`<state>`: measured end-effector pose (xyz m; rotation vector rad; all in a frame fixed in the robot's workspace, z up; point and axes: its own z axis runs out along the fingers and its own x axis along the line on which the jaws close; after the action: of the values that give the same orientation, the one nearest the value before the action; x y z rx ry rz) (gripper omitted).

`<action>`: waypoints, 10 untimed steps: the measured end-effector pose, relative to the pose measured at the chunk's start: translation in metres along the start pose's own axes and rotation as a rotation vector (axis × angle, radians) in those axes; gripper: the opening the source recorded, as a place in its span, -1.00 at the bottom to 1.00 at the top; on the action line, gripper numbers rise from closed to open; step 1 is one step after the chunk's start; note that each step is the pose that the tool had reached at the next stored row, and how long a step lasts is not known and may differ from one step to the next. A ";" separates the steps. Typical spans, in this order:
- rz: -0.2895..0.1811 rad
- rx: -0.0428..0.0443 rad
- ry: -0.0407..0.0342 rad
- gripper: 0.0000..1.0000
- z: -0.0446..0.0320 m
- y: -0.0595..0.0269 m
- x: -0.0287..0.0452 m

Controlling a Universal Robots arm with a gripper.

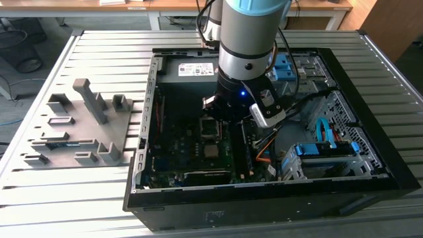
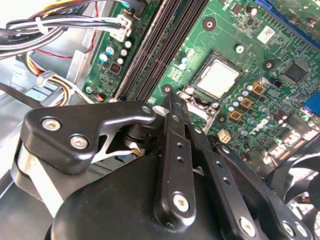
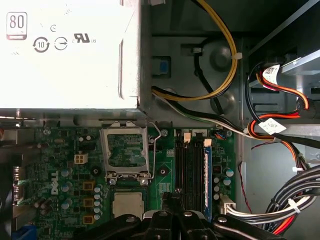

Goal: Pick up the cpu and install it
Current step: 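Close the cpu cover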

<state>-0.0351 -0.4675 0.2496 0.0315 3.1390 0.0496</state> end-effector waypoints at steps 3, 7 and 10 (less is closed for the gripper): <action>0.000 -0.0005 0.0000 -0.80 -0.0001 0.0000 0.0000; 0.000 -0.0244 0.0004 -0.80 0.0000 0.0000 0.0000; 0.000 -0.0684 0.0014 -0.80 0.0000 0.0000 0.0000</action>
<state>-0.0351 -0.4675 0.2496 0.0316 3.1362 0.1569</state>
